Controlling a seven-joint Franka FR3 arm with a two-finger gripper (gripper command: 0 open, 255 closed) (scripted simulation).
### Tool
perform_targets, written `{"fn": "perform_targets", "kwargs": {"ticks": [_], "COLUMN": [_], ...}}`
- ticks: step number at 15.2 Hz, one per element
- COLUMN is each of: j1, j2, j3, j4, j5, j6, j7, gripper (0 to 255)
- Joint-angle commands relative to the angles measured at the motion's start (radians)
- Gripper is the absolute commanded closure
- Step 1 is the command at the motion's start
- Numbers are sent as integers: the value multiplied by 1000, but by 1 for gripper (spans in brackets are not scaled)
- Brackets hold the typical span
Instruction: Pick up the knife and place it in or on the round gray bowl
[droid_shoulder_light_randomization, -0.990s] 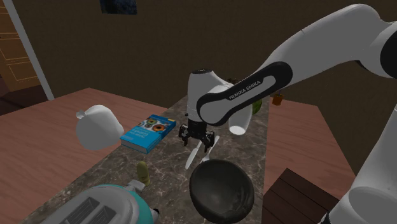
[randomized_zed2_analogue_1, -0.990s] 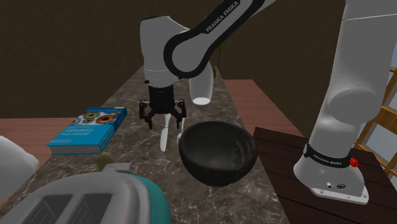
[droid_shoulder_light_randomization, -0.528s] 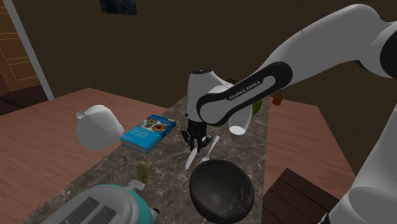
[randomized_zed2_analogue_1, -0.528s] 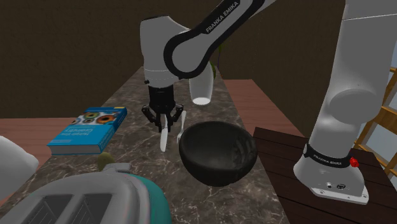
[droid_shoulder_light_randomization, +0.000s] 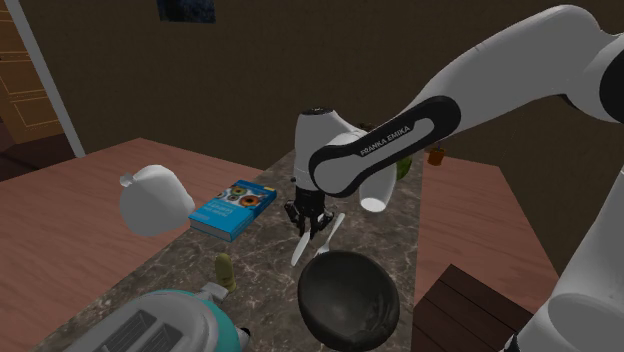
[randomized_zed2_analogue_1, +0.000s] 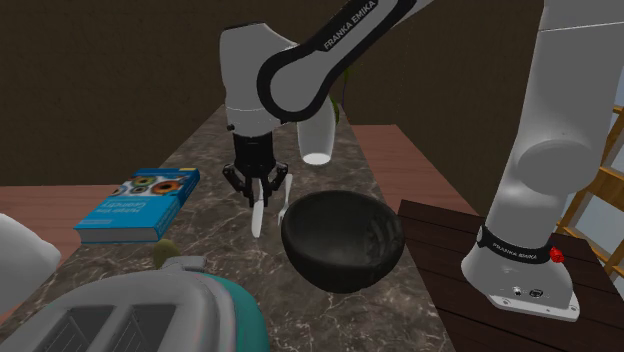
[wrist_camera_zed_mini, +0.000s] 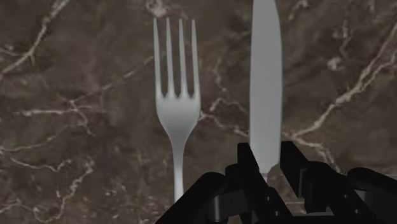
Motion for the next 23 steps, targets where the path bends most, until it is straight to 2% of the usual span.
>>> {"fn": "perform_targets", "kwargs": {"ticks": [1,23], "j1": [-2,-17], "j2": [-13,-153], "j3": [2,4], "j4": [7,171], "j5": [10,105], "j6": [-18,-299], "j7": [-8,-75], "gripper": [255,255]}}
